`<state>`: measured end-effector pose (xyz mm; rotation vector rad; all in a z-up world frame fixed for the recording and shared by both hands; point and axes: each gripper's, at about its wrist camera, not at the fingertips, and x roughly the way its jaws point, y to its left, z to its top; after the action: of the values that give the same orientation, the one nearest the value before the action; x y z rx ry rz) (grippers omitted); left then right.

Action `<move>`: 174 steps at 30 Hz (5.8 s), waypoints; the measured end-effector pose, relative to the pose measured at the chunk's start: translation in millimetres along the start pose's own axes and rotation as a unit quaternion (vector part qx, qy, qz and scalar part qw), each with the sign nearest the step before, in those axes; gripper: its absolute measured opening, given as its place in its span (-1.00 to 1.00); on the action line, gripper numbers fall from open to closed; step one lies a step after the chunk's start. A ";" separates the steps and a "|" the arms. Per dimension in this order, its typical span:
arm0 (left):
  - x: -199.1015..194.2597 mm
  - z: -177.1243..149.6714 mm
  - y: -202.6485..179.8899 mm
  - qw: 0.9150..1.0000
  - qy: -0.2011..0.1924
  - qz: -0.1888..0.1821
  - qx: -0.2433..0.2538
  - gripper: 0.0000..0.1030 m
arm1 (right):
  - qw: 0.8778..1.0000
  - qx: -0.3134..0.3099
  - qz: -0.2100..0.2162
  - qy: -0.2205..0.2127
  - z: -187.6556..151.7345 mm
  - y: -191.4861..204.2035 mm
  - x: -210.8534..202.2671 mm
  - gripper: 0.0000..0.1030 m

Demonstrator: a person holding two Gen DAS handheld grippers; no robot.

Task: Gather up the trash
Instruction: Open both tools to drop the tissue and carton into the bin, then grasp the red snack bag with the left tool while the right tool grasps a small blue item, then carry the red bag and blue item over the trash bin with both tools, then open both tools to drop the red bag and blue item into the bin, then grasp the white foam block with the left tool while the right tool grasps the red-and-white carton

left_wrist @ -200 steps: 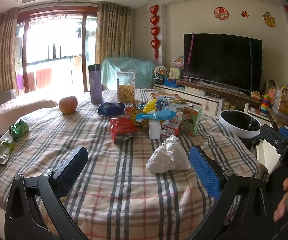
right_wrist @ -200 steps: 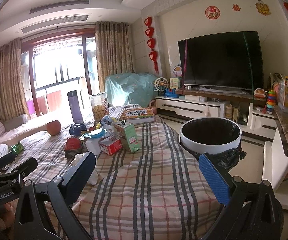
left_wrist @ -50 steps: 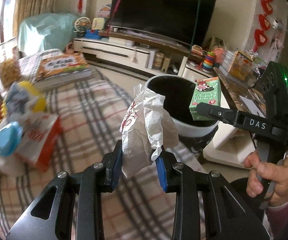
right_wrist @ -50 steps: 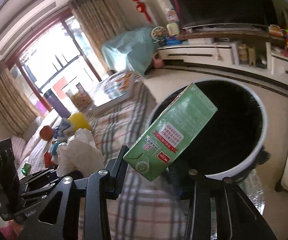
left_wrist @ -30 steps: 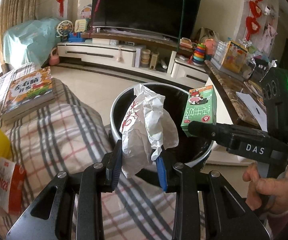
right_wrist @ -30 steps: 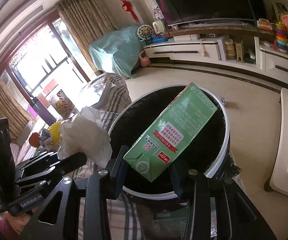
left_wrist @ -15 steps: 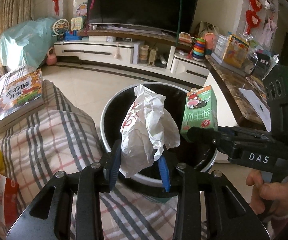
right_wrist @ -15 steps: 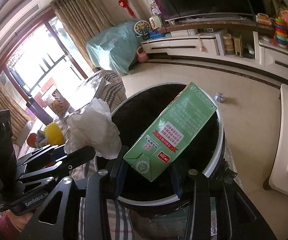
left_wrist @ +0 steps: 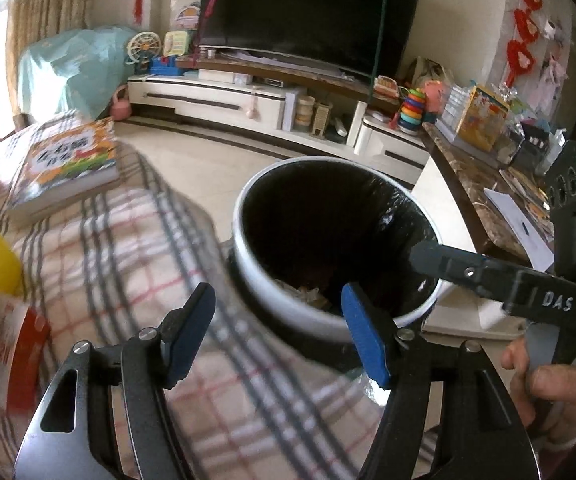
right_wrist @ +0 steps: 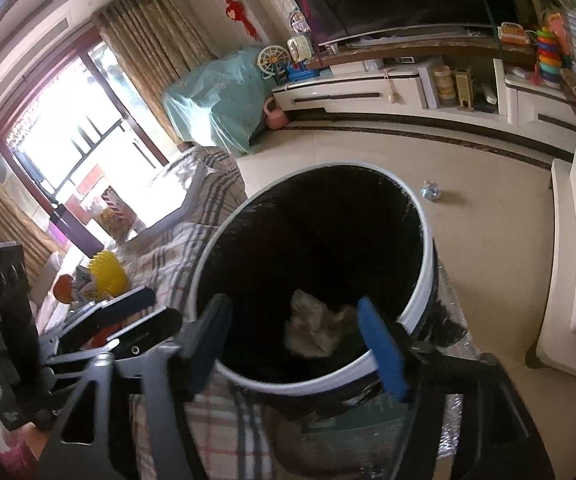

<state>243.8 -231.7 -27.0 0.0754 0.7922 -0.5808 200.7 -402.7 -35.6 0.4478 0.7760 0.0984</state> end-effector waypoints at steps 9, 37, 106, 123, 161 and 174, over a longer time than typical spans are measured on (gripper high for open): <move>-42.7 -45.8 40.8 0.998 -0.011 0.026 -0.051 0.30 | 0.999 -0.029 0.013 -0.008 -32.2 53.0 1.5 0.67; -138.6 -138.1 175.9 0.974 -0.029 0.133 -0.183 0.30 | 0.990 -0.076 0.106 0.057 -100.0 181.8 52.7 0.68; -97.9 -78.3 71.6 0.998 -0.019 0.025 -0.056 -0.77 | 0.987 0.042 0.151 -0.044 -75.2 80.1 -7.4 -0.72; -46.6 -34.5 23.3 1.000 -0.002 -0.011 -0.016 -0.78 | 0.989 0.061 0.094 -0.101 -45.5 31.0 -36.3 -0.72; 35.3 24.1 -18.5 0.999 0.037 -0.013 0.011 -0.27 | 0.997 0.061 -0.013 -0.048 2.0 -16.4 1.5 -0.60; -5.2 -18.1 23.3 0.999 0.022 0.011 -0.048 0.16 | 0.997 0.055 -0.005 -0.060 -12.1 6.6 -10.0 0.54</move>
<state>241.2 -204.7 -39.7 0.0085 0.8592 -0.5216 185.6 -394.9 -33.8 0.5497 0.6664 0.0198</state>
